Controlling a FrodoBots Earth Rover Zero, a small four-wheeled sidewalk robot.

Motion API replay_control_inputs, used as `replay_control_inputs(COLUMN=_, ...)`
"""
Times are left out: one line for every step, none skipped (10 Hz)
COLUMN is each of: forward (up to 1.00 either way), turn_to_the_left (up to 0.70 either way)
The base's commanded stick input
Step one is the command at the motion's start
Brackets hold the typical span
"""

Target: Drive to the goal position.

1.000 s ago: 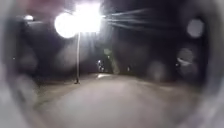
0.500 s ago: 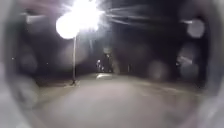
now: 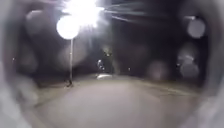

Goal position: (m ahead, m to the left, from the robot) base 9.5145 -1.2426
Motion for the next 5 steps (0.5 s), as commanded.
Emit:
replay_control_inputs(forward=1.00, turn_to_the_left=0.11)
replay_control_inputs(forward=1.00, turn_to_the_left=0.11)
replay_control_inputs(forward=1.00, turn_to_the_left=0.11)
replay_control_inputs(forward=1.00, turn_to_the_left=0.09)
replay_control_inputs(forward=1.00, turn_to_the_left=0.06)
